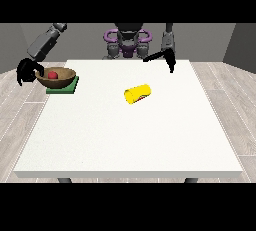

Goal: Pick the cup and pour the ball into the bowl, then pick the bowl and place it on the pad

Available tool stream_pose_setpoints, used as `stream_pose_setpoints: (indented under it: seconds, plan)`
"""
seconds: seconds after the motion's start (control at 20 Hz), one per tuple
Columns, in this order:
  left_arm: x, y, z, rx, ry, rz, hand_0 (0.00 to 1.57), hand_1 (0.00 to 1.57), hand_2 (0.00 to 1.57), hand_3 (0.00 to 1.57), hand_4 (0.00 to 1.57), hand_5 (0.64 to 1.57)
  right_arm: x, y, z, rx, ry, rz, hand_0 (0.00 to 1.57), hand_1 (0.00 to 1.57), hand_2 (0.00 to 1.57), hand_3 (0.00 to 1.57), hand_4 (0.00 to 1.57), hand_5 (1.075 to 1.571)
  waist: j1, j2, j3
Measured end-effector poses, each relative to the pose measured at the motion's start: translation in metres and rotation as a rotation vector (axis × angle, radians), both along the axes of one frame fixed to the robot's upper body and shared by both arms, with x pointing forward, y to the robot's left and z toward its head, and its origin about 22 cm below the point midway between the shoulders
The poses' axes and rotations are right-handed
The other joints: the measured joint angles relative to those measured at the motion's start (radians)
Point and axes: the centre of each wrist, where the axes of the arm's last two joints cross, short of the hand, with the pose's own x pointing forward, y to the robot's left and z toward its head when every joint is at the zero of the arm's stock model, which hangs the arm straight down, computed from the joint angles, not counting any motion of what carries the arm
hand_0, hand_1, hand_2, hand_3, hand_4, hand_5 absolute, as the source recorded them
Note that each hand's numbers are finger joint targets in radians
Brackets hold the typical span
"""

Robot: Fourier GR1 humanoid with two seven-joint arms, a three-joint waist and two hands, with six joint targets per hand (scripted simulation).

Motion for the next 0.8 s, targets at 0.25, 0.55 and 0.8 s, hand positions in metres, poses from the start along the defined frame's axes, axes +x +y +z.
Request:
stream_pose_setpoints:
  seconds: [0.25, 0.55, 0.8]
  plan:
    - [-0.007, 0.008, -0.004, 0.002, 0.024, -0.009, 0.0, 0.0, 0.0, 0.0, 0.0, 1.566, -0.006, 0.0, -0.015, -0.012, 0.051, 0.007, 1.57, 1.57, 1.57, 0.93, 0.71, 1.57, 0.012, -0.02, 0.0]
    - [-0.005, 0.006, -0.004, -0.01, 0.038, -0.008, 0.0, 0.0, 0.0, 0.0, 0.0, 1.565, -0.004, 0.009, -0.029, -0.094, 0.122, 0.03, 1.57, 1.57, 1.57, 1.57, 0.59, 1.535, 0.002, -0.029, -0.0008]
    - [-0.009, 0.009, 0.003, -0.011, 0.023, -0.013, 0.0, 0.0, 0.0, 0.0, 0.0, 1.565, -0.018, -0.012, -0.012, -0.159, 0.168, -0.08, 0.18, 0.18, 0.47, 0.43, 0.0, 1.489, 0.009, -0.013, 0.0001]
